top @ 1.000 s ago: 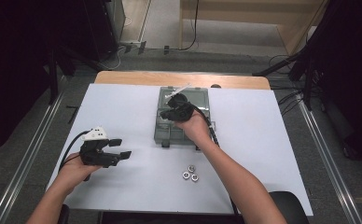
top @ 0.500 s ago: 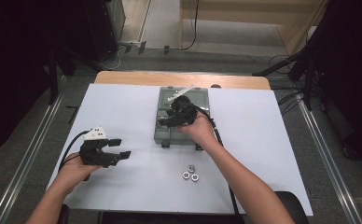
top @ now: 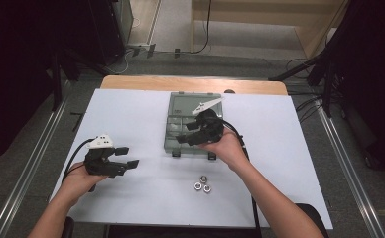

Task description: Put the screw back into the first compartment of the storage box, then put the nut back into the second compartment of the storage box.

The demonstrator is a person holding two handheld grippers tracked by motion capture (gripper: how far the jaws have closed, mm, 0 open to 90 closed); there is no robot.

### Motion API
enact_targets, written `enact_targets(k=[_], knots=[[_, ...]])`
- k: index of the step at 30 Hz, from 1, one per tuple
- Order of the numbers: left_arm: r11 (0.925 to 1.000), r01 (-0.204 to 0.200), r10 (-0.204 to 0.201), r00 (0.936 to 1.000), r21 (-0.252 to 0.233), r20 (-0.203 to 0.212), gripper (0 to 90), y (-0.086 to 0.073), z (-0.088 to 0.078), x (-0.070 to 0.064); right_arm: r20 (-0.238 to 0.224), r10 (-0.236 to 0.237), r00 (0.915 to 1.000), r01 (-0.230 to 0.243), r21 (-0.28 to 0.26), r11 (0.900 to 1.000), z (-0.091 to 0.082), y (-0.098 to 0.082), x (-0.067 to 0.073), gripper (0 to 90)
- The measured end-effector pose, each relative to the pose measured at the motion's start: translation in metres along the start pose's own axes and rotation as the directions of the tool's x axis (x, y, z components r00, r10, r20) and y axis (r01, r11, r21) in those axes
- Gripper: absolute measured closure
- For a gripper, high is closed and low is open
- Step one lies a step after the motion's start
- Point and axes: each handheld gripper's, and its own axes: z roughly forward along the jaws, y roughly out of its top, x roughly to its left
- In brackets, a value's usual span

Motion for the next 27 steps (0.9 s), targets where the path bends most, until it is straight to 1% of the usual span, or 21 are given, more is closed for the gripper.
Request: enact_targets(k=[1, 3, 6, 8, 9, 13, 16, 23, 27], knots=[[1.0, -0.001, 0.001, 1.0, 0.0, 0.001, 31.5, 0.0, 0.0, 0.0, -0.003, -0.005, 1.0, 0.005, -0.008, 1.0, -0.003, -0.002, 0.0, 30.8], [1.0, 0.0, 0.0, 1.0, -0.001, 0.004, 31.5, 0.001, 0.0, 0.0, -0.012, 0.003, 0.9999, -0.003, -0.027, 1.0, -0.009, -0.007, 0.0, 30.9], [1.0, -0.009, 0.009, 0.9999, 0.003, 0.006, 31.5, 0.001, 0.0, 0.0, -0.019, 0.007, 0.9998, -0.008, -0.031, 0.999, -0.017, -0.014, 0.0, 32.0], [1.0, -0.008, 0.008, 0.9999, 0.0, 0.006, 31.6, 0.002, 0.0, 0.0, -0.014, 0.008, 0.9999, -0.009, -0.036, 0.999, -0.023, -0.02, 0.0, 32.4], [1.0, -0.006, 0.006, 0.9999, -0.002, 0.008, 31.5, 0.002, 0.0, 0.0, -0.014, -0.001, 0.9999, 0.0, -0.036, 0.999, -0.025, -0.022, 0.001, 32.7], [1.0, -0.007, 0.007, 0.9999, -0.002, 0.01, 31.5, 0.003, 0.001, 0.001, -0.013, -0.002, 0.9999, 0.001, -0.026, 1.0, -0.031, -0.03, 0.005, 33.7], [0.9999, -0.009, 0.009, 0.9999, -0.004, 0.009, 31.5, 0.004, 0.0, 0.001, -0.015, -0.012, 0.9998, 0.011, -0.024, 1.0, -0.035, -0.038, 0.008, 34.0], [0.9999, -0.01, 0.01, 0.9999, -0.008, 0.008, 31.5, 0.006, 0.001, 0.001, -0.018, -0.009, 0.9998, 0.009, -0.009, 1.0, -0.039, -0.054, 0.015, 33.2], [0.9999, -0.014, 0.014, 0.9998, -0.001, 0.013, 31.5, 0.007, 0.004, 0.002, -0.011, -0.012, 0.9999, 0.013, 0.014, 1.0, -0.04, -0.063, 0.018, 32.3]])
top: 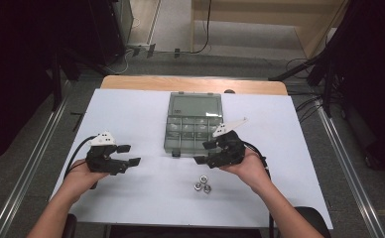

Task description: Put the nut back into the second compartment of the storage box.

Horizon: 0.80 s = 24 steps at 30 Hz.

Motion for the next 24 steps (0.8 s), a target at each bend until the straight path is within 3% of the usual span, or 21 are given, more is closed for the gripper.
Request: enact_targets(k=[14, 24], knots=[[0.9999, 0.007, -0.007, 1.0, -0.013, -0.002, 31.5, 0.001, -0.002, 0.001, 0.015, 0.01, 0.9998, -0.01, 0.016, 1.0, -0.005, -0.028, 0.006, 33.7], [0.9999, 0.004, -0.004, 1.0, -0.014, -0.004, 31.5, 0.003, -0.003, 0.002, 0.012, -0.008, 0.9999, 0.007, 0.06, 0.998, 0.007, -0.039, 0.009, 35.8]])
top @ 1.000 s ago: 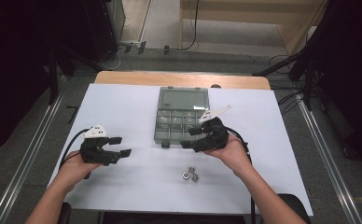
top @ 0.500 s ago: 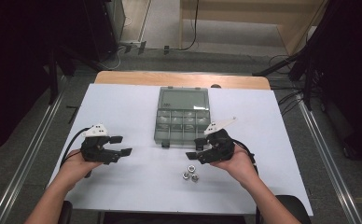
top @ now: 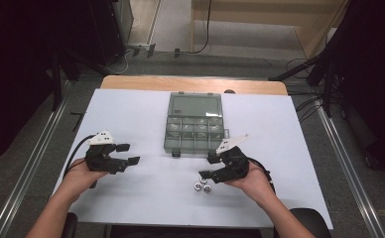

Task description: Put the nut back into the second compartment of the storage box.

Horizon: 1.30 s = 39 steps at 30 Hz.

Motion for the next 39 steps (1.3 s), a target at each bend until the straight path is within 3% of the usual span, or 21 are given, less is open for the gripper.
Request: enact_targets(k=[12, 17, 30, 39], knots=[[1.0, 0.002, -0.002, 0.9999, 0.003, 0.015, 31.5, 0.004, 0.002, 0.006, 0.028, -0.004, 0.9996, 0.002, 0.044, 0.999, 0.011, -0.009, 0.002, 37.8], [0.9999, -0.008, 0.008, 0.9998, 0.009, 0.019, 31.5, 0.006, 0.004, 0.005, 0.017, -0.017, 0.9997, 0.016, 0.064, 0.998, 0.015, -0.012, 0.003, 41.0], [1.0, -0.002, 0.002, 0.9999, 0.001, 0.013, 31.5, 0.006, 0.005, 0.006, 0.029, -0.075, 0.9968, 0.07, 0.133, 0.989, 0.027, -0.015, 0.007, 58.4], [1.0, -0.005, 0.005, 0.9998, 0.0, 0.019, 31.5, 0.007, 0.005, 0.005, 0.064, -0.118, 0.9909, 0.109, 0.139, 0.984, 0.028, -0.014, 0.009, 69.0]])
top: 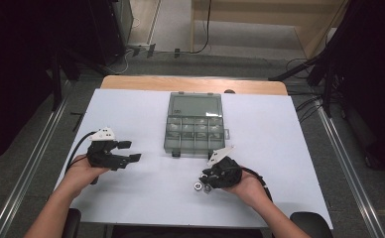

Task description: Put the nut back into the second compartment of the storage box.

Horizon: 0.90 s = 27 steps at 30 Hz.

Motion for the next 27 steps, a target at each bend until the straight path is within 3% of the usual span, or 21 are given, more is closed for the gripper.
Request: enact_targets(k=[15, 19, 27], knots=[[1.0, 0.004, -0.004, 1.0, 0.003, 0.003, 31.5, 0.0, 0.001, 0.001, -0.066, 0.093, 0.9935, -0.092, 0.016, 0.996, -0.002, 0.004, -0.01, 70.6], [1.0, 0.006, -0.006, 0.9998, -0.008, 0.018, 31.5, 0.001, 0.001, -0.001, -0.074, 0.124, 0.9895, -0.124, 0.003, 0.992, -0.005, 0.007, -0.012, 70.6], [0.9999, 0.017, -0.017, 0.9998, -0.001, 0.009, 31.5, -0.002, -0.001, 0.001, -0.081, 0.162, 0.9834, -0.166, -0.046, 0.985, -0.016, 0.017, -0.017, 70.7]])
